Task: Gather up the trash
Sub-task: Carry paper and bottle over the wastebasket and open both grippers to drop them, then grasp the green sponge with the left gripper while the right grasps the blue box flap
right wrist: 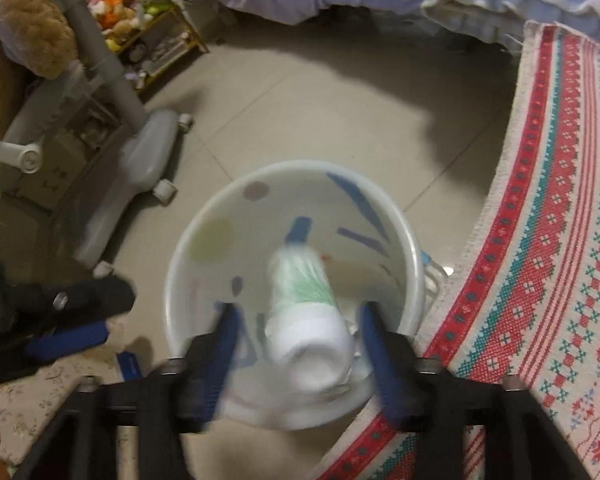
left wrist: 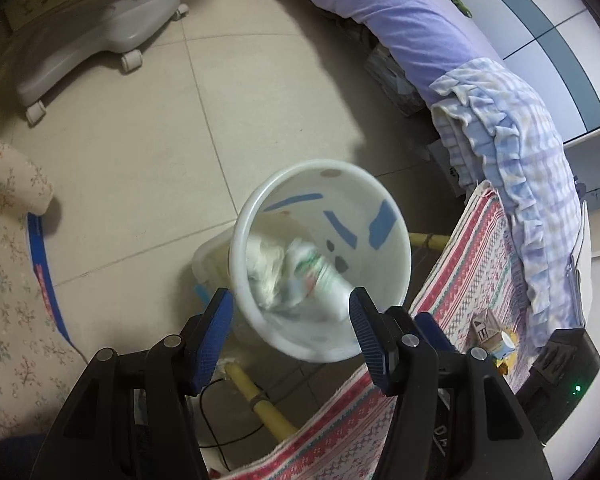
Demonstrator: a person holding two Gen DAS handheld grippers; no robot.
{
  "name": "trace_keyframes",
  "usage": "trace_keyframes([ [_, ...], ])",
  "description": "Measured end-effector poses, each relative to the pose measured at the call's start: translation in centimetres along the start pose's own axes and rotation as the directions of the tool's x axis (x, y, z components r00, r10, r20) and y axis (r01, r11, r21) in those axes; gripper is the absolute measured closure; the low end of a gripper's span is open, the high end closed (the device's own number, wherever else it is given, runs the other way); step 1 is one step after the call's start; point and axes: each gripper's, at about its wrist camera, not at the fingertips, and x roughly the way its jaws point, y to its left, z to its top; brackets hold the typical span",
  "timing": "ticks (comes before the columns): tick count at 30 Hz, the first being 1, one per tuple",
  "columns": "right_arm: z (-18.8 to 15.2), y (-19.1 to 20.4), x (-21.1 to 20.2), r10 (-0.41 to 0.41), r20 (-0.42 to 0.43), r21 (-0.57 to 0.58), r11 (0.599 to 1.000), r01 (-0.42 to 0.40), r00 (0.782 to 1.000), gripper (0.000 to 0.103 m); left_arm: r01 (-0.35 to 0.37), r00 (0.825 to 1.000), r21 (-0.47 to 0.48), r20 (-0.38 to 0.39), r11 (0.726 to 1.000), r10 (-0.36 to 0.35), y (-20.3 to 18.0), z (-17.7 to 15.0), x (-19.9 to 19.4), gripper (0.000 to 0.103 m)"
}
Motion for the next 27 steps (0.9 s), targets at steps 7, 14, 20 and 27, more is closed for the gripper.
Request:
trace_keyframes([
  [7,-1.4,-1.1,-3.6,-0.007,0.02,-0.005,1.0,0.007,1.0,0.037,0.002,1.0,-0.034,0.004,0.999,-0.002,0.2,-2.1,-0.9,0.04],
  [14,-3.4,-4.0,-13.7,0.018,0.108,-0.023,1.0,-0.016,0.994,0.034,0.08,0.996,0.084,-0.038,0.993,-0.077,-3.3,-8.1,-2.3,0.04],
  [20,-5.6,-11.8,-23.0,-0.112,0.182,0.04,0.994,0.106,0.977,0.027,0.133,0.988,0.275,-0.113,0.952,-0.105,-9.2,-13.9,-0.9,0.04],
  [27,-9.4,-23.2,-26.6,-0.19,0.185,0.328,0.937,0.122,0.964,0.027,0.106,0.994,0.424,-0.024,0.9,-0.106,-15.5,-15.7,-0.6,0.04],
])
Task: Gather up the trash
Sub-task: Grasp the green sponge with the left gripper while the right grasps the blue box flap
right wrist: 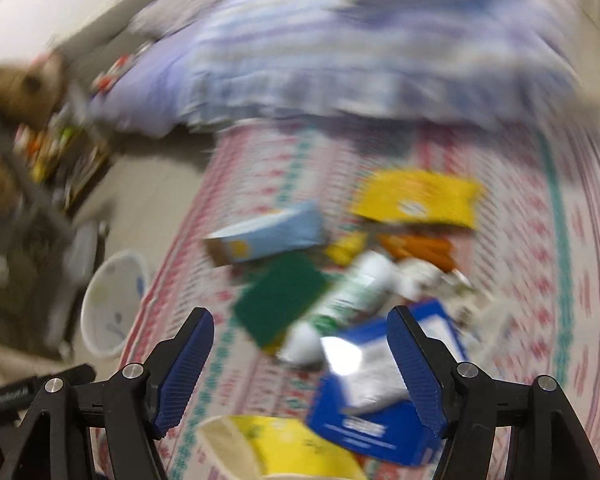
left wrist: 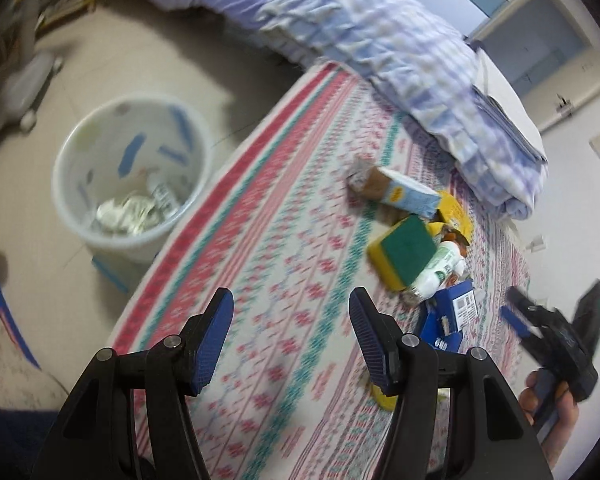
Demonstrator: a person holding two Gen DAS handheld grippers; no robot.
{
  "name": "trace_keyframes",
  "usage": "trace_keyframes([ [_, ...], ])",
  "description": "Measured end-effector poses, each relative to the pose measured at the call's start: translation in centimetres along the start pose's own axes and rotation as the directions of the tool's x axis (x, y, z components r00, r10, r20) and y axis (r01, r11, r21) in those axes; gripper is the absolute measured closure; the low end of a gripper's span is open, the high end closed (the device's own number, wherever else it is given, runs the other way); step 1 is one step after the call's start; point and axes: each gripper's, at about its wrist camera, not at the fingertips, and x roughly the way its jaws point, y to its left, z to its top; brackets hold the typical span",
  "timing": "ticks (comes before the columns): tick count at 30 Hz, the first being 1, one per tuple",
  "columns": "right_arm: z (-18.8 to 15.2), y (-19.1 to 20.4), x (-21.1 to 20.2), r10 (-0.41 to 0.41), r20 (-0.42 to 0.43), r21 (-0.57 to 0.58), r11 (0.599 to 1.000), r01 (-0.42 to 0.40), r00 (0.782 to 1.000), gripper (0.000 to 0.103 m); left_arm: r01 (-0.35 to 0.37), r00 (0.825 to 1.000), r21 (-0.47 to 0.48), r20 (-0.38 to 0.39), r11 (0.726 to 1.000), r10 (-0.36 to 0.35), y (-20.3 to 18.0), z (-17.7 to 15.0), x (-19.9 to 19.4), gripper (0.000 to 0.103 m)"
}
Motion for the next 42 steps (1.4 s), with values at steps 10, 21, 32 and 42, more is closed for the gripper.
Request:
trace_keyframes([
  [10,-3.5,-12.4,4.6,0.095,-0.138,0.561,0.828,-0.002,0.986,0.027,-0.05,0.997,0.269,-0.036,0.962,0.062,-8.4,-0.4,2.9,0.04],
  [21,-2.4,-9.9,7.6,0.123,-0.143,0.5,0.865,-0.036,0.982,0.048,-0.103,0.982,0.493,-0.089,0.864,0.168,-11.6,1.0,8.1,0.04],
  [32,-0.7,-7.1,3.4,0.128,0.012,0.375,0.919,-0.123,0.992,0.084,-0.078,0.981,0.57,-0.102,0.818,0.165,-13.6,1.0,11.0,0.037],
  [42,-0.4,-5.7,2.5,0.094,0.03,0.274,0.957,-0.099,0.995,0.084,-0.103,0.975,0.658,-0.081,0.746,0.207,-15.0,0.1,14.2,0.032],
])
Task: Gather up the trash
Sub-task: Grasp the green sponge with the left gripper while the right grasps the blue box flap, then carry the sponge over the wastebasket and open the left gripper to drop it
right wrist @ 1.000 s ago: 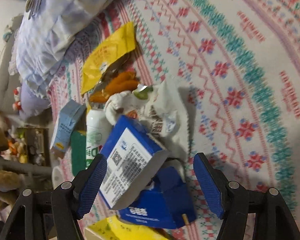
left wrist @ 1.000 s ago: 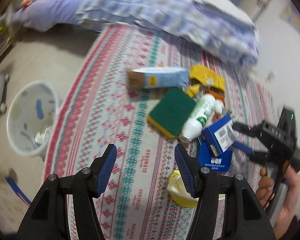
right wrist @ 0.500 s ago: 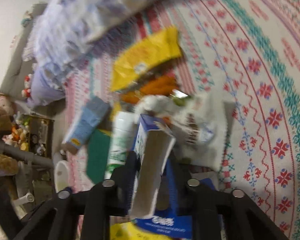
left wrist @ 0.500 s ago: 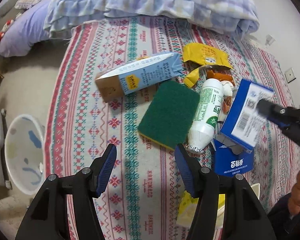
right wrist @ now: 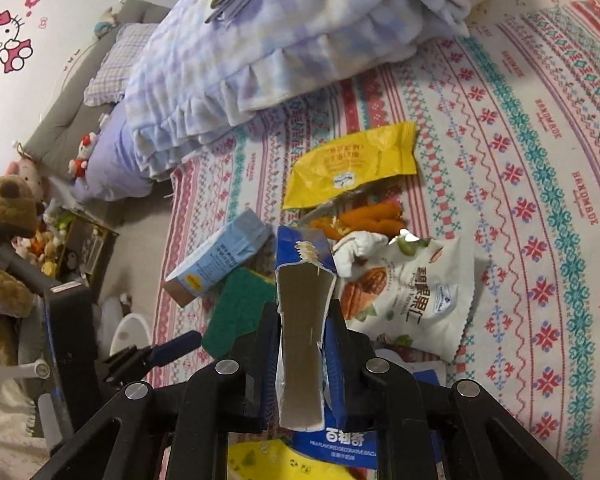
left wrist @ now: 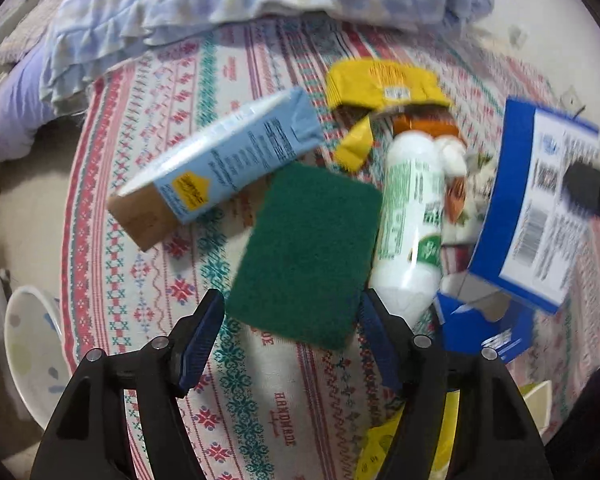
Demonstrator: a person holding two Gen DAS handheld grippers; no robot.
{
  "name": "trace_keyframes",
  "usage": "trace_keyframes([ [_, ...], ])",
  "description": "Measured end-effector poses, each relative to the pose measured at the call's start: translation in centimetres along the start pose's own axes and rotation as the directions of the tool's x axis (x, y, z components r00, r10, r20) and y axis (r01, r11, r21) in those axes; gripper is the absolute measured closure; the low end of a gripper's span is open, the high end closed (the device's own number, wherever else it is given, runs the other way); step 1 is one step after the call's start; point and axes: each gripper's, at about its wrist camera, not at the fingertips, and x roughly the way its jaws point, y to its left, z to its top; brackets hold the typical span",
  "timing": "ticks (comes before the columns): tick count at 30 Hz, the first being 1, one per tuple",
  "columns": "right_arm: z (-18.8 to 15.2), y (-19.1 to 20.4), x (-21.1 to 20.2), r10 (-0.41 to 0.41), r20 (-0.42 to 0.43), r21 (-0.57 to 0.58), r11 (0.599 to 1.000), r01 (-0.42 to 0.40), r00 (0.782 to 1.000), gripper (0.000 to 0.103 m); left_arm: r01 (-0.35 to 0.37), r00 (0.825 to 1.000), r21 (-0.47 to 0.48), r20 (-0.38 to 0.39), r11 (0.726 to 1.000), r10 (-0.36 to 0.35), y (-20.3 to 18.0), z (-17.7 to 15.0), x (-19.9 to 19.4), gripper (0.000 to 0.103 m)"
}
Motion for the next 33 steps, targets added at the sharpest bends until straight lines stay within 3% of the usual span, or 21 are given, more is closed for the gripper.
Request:
trace_keyframes([
  [1,0.0,-0.2,-0.1,-0.005,0.0,-0.004,1.0,0.005,1.0,0.084,-0.004,1.0,-0.008,0.006,1.0,0.004,0.1,0.0,0.1,0.041],
  [5,0.1,-0.4,-0.2,-0.013,-0.001,-0.017,1.0,0.013,1.0,0.084,0.056,0.998,-0.084,0.03,0.995,-0.054,1.2,-0.1,-0.5,0.047],
  [8,0.1,-0.3,-0.6,-0.012,0.01,-0.029,1.0,0.012,1.0,0.084,0.053,0.996,-0.109,0.077,0.993,-0.044,1.8,-0.2,-2.2,0.048],
  [16,0.2,0.1,-1.2,-0.015,0.029,-0.062,0.998,0.017,0.999,0.084,0.186,0.977,-0.163,0.136,0.969,-0.165,3.0,-2.2,-6.4,0.048],
  [20,0.1,0.3,-1.5,-0.016,0.042,-0.071,0.997,0.018,0.999,0.084,0.217,0.97,-0.195,0.157,0.957,-0.188,4.2,-3.8,-8.3,0.048],
  [27,-0.3,0.9,-1.9,-0.011,0.061,-0.089,0.996,0.016,0.998,0.084,0.231,0.965,-0.315,0.195,0.92,-0.176,8.9,-5.9,-10.4,0.048],
  [33,-0.7,2.4,-1.8,0.012,0.08,-0.152,0.988,0.0,0.997,0.084,0.177,0.974,-0.441,0.208,0.88,-0.092,14.2,-7.2,-11.5,0.048],
])
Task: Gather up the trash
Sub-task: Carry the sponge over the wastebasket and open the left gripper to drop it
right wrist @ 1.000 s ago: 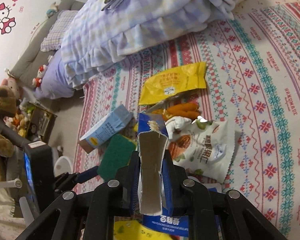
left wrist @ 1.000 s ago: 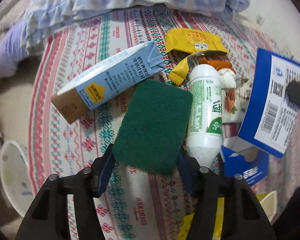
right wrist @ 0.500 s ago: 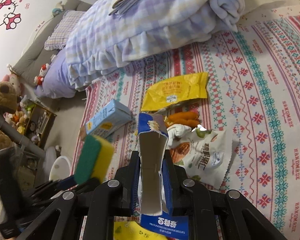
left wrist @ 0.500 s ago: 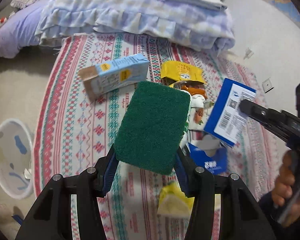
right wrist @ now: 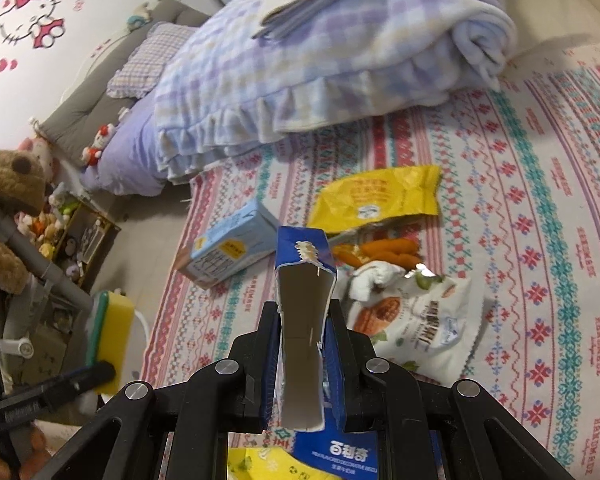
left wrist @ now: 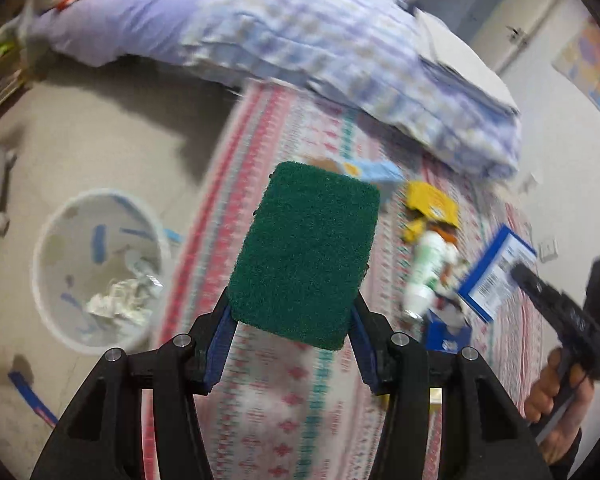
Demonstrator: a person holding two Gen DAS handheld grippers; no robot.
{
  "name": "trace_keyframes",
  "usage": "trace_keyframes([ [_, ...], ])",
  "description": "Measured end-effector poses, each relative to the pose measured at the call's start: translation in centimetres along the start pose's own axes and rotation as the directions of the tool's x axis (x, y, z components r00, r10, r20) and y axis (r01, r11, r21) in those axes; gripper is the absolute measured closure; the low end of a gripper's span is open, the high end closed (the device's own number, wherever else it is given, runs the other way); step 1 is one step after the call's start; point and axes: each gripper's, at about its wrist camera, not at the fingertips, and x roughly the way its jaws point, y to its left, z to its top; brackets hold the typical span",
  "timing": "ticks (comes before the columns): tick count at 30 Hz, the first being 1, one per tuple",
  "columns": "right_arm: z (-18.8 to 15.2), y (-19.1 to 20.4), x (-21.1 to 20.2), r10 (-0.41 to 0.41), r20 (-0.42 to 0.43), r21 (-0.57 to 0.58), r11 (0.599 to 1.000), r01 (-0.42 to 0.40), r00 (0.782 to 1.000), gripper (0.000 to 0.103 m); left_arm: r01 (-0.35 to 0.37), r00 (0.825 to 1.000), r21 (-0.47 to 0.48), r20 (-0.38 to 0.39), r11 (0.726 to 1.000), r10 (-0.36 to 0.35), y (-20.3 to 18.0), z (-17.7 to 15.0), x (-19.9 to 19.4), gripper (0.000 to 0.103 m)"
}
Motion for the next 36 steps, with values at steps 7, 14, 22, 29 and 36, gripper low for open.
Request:
trace_keyframes([
  [7,-0.3,2.0,-0.4,0.041,0.05,-0.094,0.995,-0.036,0.998,0.084,-0.076,0.996,-0.187,0.036,0.979,0.084,8.3,1.3,-2.4,0.047],
  [14,-1.4,5.0,-0.8,0.224,0.026,-0.093,0.971,-0.221,0.974,0.084,-0.091,0.996,-0.317,-0.007,0.944,0.093,14.4,0.9,-1.9,0.047],
  [22,-4.1,13.2,1.3,0.258,-0.039,-0.274,0.926,-0.259,0.965,0.084,-0.091,0.995,-0.373,-0.059,0.923,0.074,17.2,0.0,-0.5,0.047],
  [29,-6.0,17.6,5.8,0.247,-0.118,-0.302,0.914,-0.272,0.962,0.084,-0.075,0.995,-0.429,-0.096,0.9,0.038,19.1,0.0,0.3,0.046],
  [36,-7.9,21.2,10.0,0.242,-0.14,-0.304,0.912,-0.275,0.96,0.084,-0.114,0.99,-0.462,-0.129,0.88,0.061,21.1,0.3,2.3,0.043],
])
